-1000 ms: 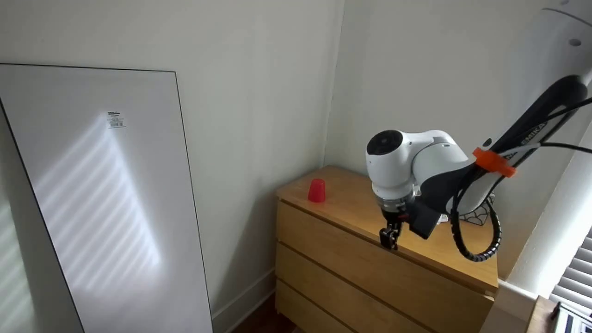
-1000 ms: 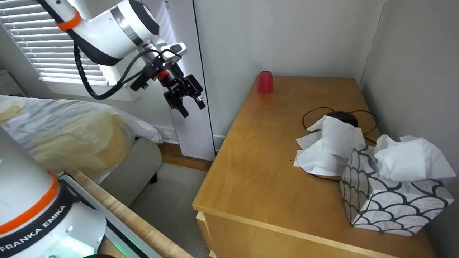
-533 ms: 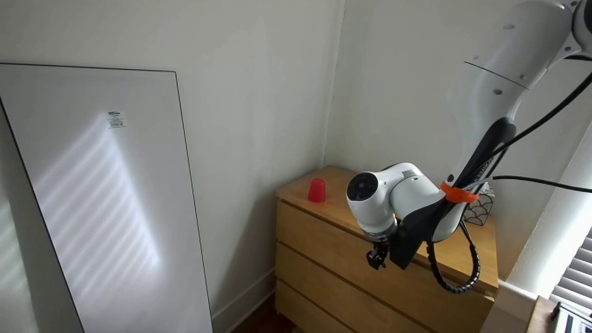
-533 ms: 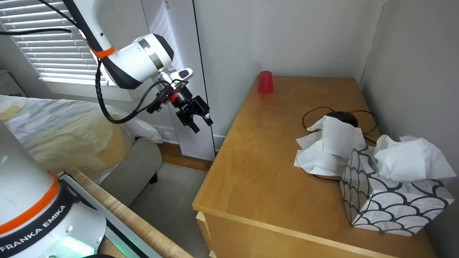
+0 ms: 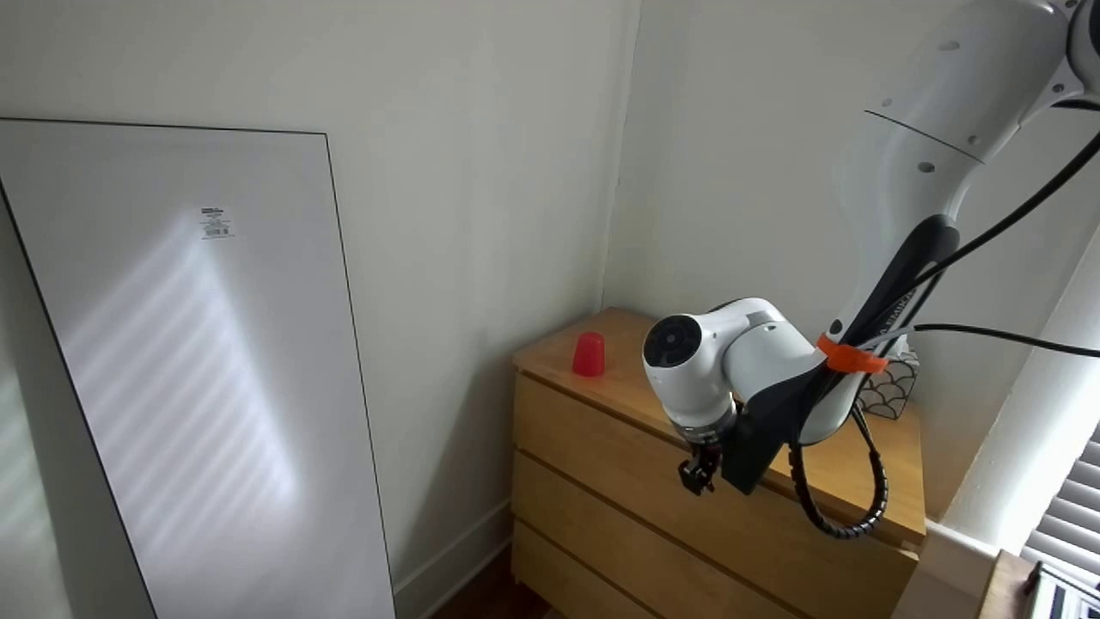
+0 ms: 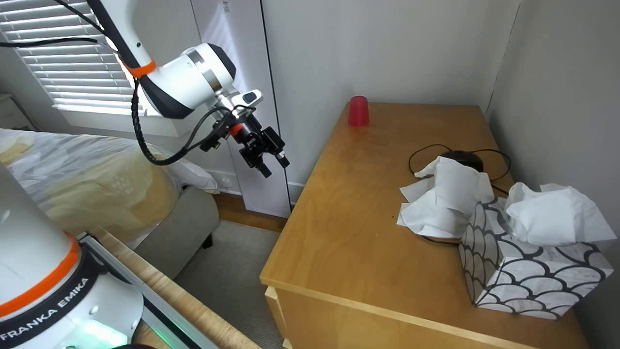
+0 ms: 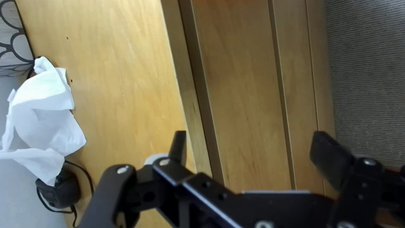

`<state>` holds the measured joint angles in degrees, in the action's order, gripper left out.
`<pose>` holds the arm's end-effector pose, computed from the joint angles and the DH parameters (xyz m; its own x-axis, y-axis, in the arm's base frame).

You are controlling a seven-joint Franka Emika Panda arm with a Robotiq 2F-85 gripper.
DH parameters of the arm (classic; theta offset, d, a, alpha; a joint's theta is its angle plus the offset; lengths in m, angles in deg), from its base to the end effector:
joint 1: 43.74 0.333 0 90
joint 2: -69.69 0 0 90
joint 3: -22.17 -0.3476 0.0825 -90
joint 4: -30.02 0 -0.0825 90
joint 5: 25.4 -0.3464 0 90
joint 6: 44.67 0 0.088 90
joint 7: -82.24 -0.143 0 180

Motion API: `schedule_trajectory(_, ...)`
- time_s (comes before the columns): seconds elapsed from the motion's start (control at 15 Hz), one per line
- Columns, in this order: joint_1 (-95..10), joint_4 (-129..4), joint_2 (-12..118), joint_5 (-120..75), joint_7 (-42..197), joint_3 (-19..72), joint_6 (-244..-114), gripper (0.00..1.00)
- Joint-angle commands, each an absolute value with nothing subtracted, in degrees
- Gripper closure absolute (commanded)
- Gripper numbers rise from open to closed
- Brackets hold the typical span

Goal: Open the top drawer fully

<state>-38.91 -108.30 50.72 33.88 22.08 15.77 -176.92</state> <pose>0.4400 0.0491 0.1887 0.9994 0.0333 0.0104 0.0199 -0.7888 0.6144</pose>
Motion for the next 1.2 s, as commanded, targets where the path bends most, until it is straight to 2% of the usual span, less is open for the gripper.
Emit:
schedule_trajectory(0.0, -36.45, -106.63, 47.73, 34.73, 19.93, 17.36, -175.54, 0.0)
schedule_trajectory(0.73, -32.34, -98.5, 34.37, 43.66, 10.54, 21.29, -174.52, 0.0)
schedule_trajectory(1.13, -31.08, -94.37, 28.44, 49.73, 3.67, 20.89, -167.82, 0.0)
